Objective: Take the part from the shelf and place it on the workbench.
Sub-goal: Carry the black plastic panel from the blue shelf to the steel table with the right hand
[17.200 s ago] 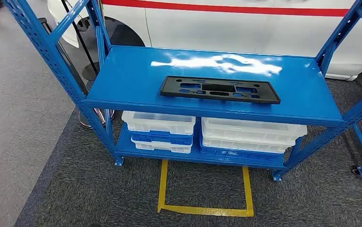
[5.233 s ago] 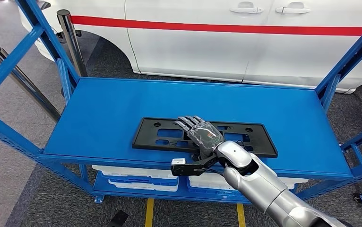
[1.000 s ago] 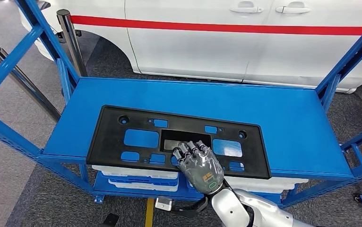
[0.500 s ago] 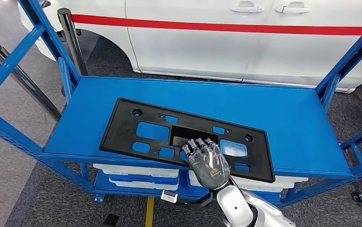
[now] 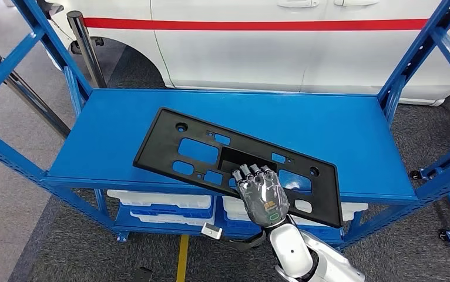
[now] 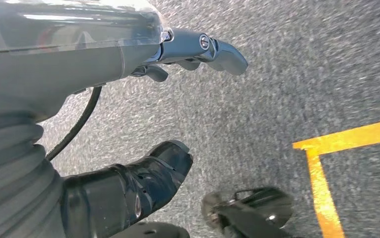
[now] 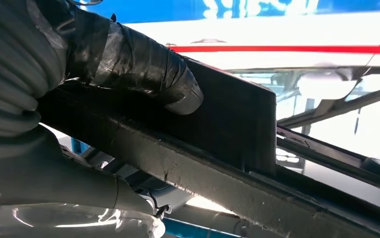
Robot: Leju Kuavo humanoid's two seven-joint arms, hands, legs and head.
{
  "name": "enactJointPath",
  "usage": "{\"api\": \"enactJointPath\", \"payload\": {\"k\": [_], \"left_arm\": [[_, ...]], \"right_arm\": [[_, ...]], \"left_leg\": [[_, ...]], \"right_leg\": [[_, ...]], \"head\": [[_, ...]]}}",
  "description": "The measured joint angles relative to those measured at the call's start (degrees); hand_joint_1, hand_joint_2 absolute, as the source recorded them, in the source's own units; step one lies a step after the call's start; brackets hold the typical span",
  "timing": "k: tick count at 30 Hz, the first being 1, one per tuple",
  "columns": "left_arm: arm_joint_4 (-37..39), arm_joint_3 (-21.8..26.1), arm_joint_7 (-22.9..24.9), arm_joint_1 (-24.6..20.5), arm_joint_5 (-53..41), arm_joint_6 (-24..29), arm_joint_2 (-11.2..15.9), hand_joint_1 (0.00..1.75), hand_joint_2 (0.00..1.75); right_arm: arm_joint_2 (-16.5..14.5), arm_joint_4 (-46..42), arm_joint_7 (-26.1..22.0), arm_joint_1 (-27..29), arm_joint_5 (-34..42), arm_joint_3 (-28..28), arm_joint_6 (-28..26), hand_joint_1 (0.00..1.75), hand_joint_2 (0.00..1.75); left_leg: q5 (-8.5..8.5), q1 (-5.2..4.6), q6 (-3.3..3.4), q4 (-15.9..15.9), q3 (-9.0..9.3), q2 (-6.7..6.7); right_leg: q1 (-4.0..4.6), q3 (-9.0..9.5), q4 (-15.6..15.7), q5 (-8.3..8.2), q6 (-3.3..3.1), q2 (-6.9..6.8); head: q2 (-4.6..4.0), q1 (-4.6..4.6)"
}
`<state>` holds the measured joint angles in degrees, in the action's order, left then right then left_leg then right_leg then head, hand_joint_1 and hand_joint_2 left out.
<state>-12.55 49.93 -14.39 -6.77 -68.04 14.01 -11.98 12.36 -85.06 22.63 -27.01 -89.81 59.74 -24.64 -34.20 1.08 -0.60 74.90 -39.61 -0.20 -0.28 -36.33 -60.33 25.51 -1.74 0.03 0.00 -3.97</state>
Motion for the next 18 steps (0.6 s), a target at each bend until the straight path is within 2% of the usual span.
{"api": "enactJointPath", "payload": {"k": [1,2,4,5,6,8,9,10,11,13,14,15,16,17,18], "left_arm": [[0.00,-0.01,-0.01,-0.02,-0.01,0.00,0.00,0.00,1.75],[0.00,-0.01,-0.01,-0.09,-0.01,0.00,0.00,0.00,1.75],[0.00,-0.02,-0.02,-0.33,-0.01,0.01,0.10,0.00,1.75],[0.00,-0.02,-0.03,-0.43,0.00,0.01,0.15,0.00,1.75],[0.00,-0.03,-0.04,-0.50,-0.01,0.02,0.20,0.00,1.75],[0.02,-0.04,-0.05,-0.47,-0.02,0.02,0.15,0.00,1.75],[0.03,-0.05,-0.05,-0.47,-0.03,0.02,0.11,0.00,1.75],[0.04,-0.05,-0.05,-0.48,-0.03,0.03,0.08,0.00,1.75],[0.04,-0.05,-0.06,-0.51,-0.03,0.03,0.04,0.00,1.75],[0.04,-0.05,-0.07,-0.46,-0.02,0.03,0.02,0.00,1.75],[0.04,-0.05,-0.08,-0.41,-0.02,0.02,0.01,0.00,1.75],[0.04,-0.05,-0.08,-0.38,-0.02,0.01,0.00,0.00,1.75],[0.04,-0.05,-0.08,-0.36,-0.02,0.01,0.00,0.00,1.75],[0.04,-0.05,-0.08,-0.36,-0.02,0.01,0.00,0.00,1.75],[0.04,-0.05,-0.08,-0.37,-0.02,0.01,0.00,0.00,1.75]], "right_arm": [[-0.12,0.16,-0.23,0.04,0.00,-0.08,0.01,1.75,1.75],[-0.25,0.27,-0.47,0.06,0.00,-0.21,0.01,1.75,1.75],[-0.46,0.37,-0.70,0.03,0.01,-0.58,0.01,1.75,1.75],[-0.56,0.41,-0.77,-0.01,0.01,-0.73,0.01,1.75,1.75],[-0.64,0.44,-0.83,-0.04,0.01,-0.82,0.02,1.75,1.75],[-0.84,0.52,-1.13,0.00,0.00,-0.93,0.04,1.75,1.75],[-0.91,0.56,-1.30,0.06,0.00,-1.02,0.08,1.75,1.75],[-0.95,0.60,-1.53,0.11,0.00,-1.19,0.15,1.75,1.75],[-0.95,0.64,-1.78,0.15,0.00,-1.40,0.27,1.75,1.75],[-0.95,0.77,-2.35,0.32,0.00,-1.84,0.64,1.75,1.75],[-0.95,0.87,-2.56,0.46,0.00,-2.00,0.79,1.75,1.75],[-0.96,0.98,-2.70,0.61,0.00,-2.14,0.89,1.75,1.75],[-0.97,1.06,-2.77,0.72,0.00,-2.27,0.92,1.75,1.75],[-0.99,1.11,-2.90,0.79,0.00,-2.44,0.93,1.75,1.75],[-1.04,1.13,-3.07,0.81,0.00,-2.63,0.94,1.75,1.75]], "left_leg": [[1.31,-0.20,0.43,-2.06,1.95,0.00],[2.77,-0.54,1.05,-5.60,4.64,-0.03],[3.78,-1.18,2.25,-13.09,9.51,-0.03],[3.79,-1.47,2.59,-15.49,10.84,-0.05],[3.67,-1.67,2.74,-16.70,11.30,-0.06],[5.09,-1.60,2.87,-17.96,11.17,0.08],[5.92,-1.43,3.10,-18.62,11.02,0.23],[6.88,-1.20,3.33,-19.25,10.65,0.40],[7.63,-1.08,3.47,-19.52,10.13,0.53],[8.72,-1.08,3.56,-19.27,8.52,0.60],[9.15,-1.07,3.45,-18.96,7.67,0.64],[9.53,-1.04,3.34,-18.59,6.80,0.68],[9.88,-0.99,3.17,-18.09,5.85,0.71],[10.17,-0.92,2.98,-17.52,4.92,0.72],[10.42,-0.88,2.72,-16.92,4.04,0.72]], "right_leg": [[0.26,-0.50,-0.05,-0.37,-0.06,0.00],[0.47,-0.90,-0.08,-0.75,-0.10,0.01],[0.68,-1.42,-0.05,-1.54,0.12,-0.01],[0.59,-1.53,0.07,-1.98,0.37,-0.06],[0.44,-1.59,0.27,-2.44,0.71,-0.10],[0.28,-1.66,0.95,-3.34,1.42,-0.10],[0.30,-1.88,0.96,-3.00,1.71,-0.06],[0.30,-2.40,-0.12,-1.48,1.98,-0.02],[0.17,-3.18,-2.42,0.98,2.20,-0.01],[-0.16,-5.05,-9.74,6.27,2.70,0.00],[-0.32,-5.50,-12.82,7.36,2.95,-0.01],[-0.45,-5.31,-14.53,7.31,3.16,-0.02],[-0.61,-4.04,-14.09,6.14,3.34,-0.03],[-0.78,-1.80,-11.68,4.64,3.47,-0.04],[-0.90,0.98,-7.95,4.04,3.55,-0.04]], "head": [[0.00,0.01],[0.00,0.01],[0.00,0.00],[0.00,-0.01],[0.00,-0.01],[0.00,-0.01],[0.00,-0.02],[0.00,-0.04],[0.00,-0.05],[0.00,-0.08],[0.00,-0.09],[0.00,-0.09],[0.00,-0.09],[0.00,-0.08],[0.00,-0.08]]}}
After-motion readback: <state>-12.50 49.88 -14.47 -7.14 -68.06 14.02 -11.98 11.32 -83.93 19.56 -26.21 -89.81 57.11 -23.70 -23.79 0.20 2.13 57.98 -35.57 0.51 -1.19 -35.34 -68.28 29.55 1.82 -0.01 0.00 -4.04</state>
